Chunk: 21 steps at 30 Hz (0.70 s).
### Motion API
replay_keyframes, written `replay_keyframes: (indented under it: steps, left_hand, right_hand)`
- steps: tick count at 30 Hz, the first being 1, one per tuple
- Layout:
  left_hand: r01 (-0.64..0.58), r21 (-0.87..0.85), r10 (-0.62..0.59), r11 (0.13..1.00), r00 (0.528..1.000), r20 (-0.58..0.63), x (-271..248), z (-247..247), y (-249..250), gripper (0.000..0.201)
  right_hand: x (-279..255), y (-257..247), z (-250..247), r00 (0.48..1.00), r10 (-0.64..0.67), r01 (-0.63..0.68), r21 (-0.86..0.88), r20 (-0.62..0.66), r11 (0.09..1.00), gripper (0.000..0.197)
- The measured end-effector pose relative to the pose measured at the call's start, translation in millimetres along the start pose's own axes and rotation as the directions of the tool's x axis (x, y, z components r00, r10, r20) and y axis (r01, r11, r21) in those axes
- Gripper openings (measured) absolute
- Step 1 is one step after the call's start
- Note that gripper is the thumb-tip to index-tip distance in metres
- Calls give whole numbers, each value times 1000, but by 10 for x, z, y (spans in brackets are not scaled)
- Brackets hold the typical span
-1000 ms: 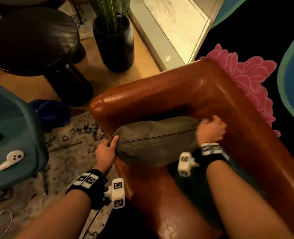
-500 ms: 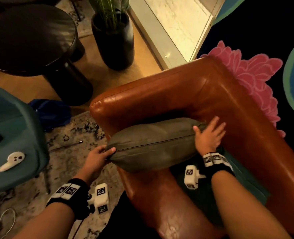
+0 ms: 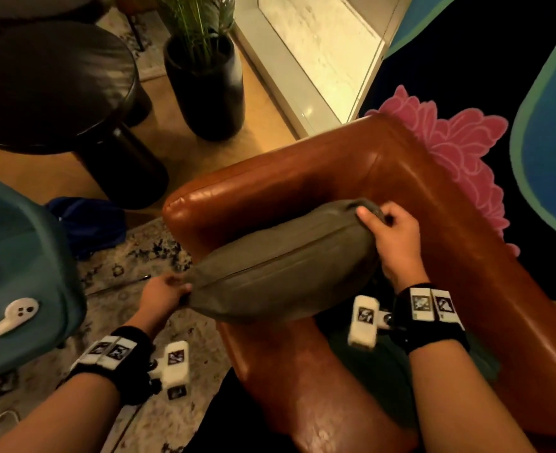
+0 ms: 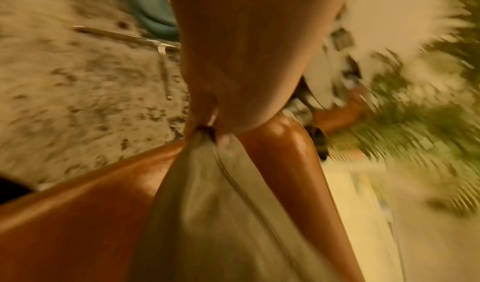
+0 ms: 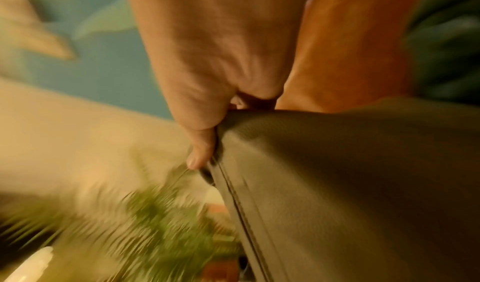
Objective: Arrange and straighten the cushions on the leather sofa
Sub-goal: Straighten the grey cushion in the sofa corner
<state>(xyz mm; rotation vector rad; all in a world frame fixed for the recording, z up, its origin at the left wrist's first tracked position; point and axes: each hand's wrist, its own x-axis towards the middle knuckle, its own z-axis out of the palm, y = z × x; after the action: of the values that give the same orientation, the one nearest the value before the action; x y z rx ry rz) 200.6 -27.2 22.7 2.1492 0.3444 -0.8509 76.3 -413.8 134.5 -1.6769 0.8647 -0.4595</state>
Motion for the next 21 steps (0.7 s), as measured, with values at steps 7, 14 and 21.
replay_keyframes:
  steps: [7, 14, 21]
  left_hand:
    - [210, -278, -3, 937, 803, 596, -519, 200, 832, 83]
    - [198, -284, -70, 938, 912, 403, -372, 337, 384, 28]
    - [-141, 89, 142, 986, 990, -3, -401, 487, 304, 33]
  right_hand:
    - [-1479, -285, 1509, 880, -217, 364, -305, 424, 880, 11]
    - [-1225, 192, 1362, 427, 266, 207, -380, 864, 902, 31]
    - [265, 409, 172, 982, 185, -120, -628, 38, 769, 25]
